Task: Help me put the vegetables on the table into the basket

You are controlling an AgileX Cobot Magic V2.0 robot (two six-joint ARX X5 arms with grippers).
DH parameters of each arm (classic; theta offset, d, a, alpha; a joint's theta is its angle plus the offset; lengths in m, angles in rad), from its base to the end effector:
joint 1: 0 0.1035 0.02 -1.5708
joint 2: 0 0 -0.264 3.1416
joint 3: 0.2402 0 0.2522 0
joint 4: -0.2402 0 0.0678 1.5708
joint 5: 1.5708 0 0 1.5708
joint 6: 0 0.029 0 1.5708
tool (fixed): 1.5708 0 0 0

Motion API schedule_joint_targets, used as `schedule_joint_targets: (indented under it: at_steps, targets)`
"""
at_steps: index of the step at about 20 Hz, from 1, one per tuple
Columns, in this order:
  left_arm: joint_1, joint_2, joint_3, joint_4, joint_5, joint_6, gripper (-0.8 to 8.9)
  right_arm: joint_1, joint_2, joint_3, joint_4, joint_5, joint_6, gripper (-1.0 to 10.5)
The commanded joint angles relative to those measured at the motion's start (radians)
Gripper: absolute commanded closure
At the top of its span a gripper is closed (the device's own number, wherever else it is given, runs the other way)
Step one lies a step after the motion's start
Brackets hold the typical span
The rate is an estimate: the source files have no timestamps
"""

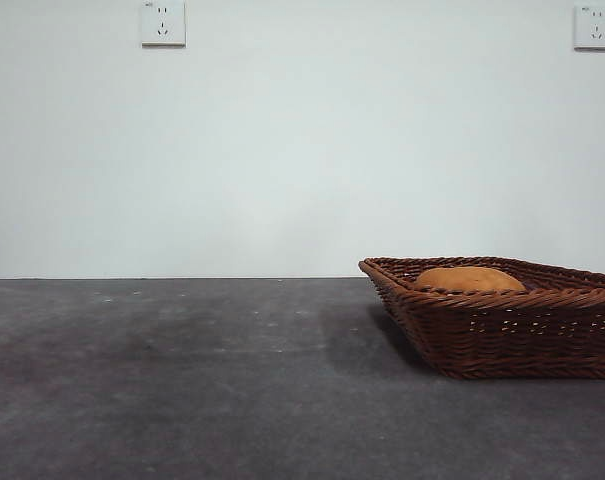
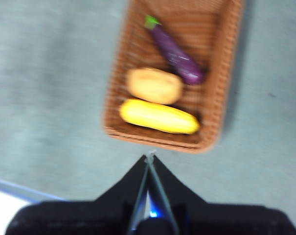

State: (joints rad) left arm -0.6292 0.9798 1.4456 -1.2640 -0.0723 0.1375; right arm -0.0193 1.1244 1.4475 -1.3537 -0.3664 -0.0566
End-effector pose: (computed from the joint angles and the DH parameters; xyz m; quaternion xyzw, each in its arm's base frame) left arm 0.1082 -0.0762 0.4171 0.1941 0.3467 -0.2777 0.8747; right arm 0.1682 0.0071 0.3949 0.0702 0.4792 0.1639 0.8594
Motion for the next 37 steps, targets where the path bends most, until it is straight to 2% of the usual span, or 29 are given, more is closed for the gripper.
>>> schedule_joint_targets:
  at_steps: [1, 3, 7, 9, 12, 15, 18, 21, 24, 28, 33, 37]
  targets:
    - [0.003, 0.001, -0.005, -0.002, 0.000, 0.010, 8.17, 0.000, 0.043, 0.001, -0.021, 0.050, 0.003, 9.5]
    - [0.003, 0.002, -0.004, 0.011, -0.003, -0.004, 8.17, 0.000, 0.081, 0.001, -0.019, 0.085, 0.003, 9.5]
    - [0.003, -0.008, -0.004, 0.154, -0.008, -0.014, 8.17, -0.001, 0.141, 0.001, 0.045, 0.157, 0.003, 9.5]
    - [0.029, -0.043, -0.004, 0.223, -0.013, 0.000, 8.17, -0.001, 0.161, 0.001, 0.108, 0.167, 0.003, 9.5]
    - [0.171, -0.138, -0.005, 0.335, 0.016, 0.071, 8.17, -0.001, 0.176, 0.001, 0.228, 0.175, 0.003, 9.5]
    - [0.362, -0.278, -0.014, 0.421, 0.132, 0.130, 8.17, -0.001, 0.176, 0.001, 0.347, 0.192, 0.003, 9.5]
    - [0.470, -0.428, -0.084, 0.467, 0.067, 0.224, 8.17, -0.001, 0.176, 0.001, 0.443, 0.192, 0.003, 9.5]
    - [0.549, -0.589, -0.298, 0.612, 0.027, 0.234, 8.17, -0.001, 0.176, 0.001, 0.496, 0.192, 0.003, 9.5]
    - [0.626, -0.742, -0.614, 0.858, 0.036, 0.158, 8.17, -0.001, 0.176, 0.001, 0.493, 0.192, 0.003, 9.5]
    - [0.681, -0.880, -1.009, 1.136, 0.114, 0.011, 8.17, -0.001, 0.176, 0.001, 0.493, 0.192, 0.003, 9.5]
    - [0.686, -0.975, -1.289, 1.185, 0.111, -0.098, 8.17, -0.001, 0.176, 0.001, 0.493, 0.192, 0.003, 9.5]
    - [0.695, -0.976, -1.389, 1.175, 0.098, -0.147, 8.17, -0.001, 0.176, 0.001, 0.492, 0.192, 0.003, 9.5]
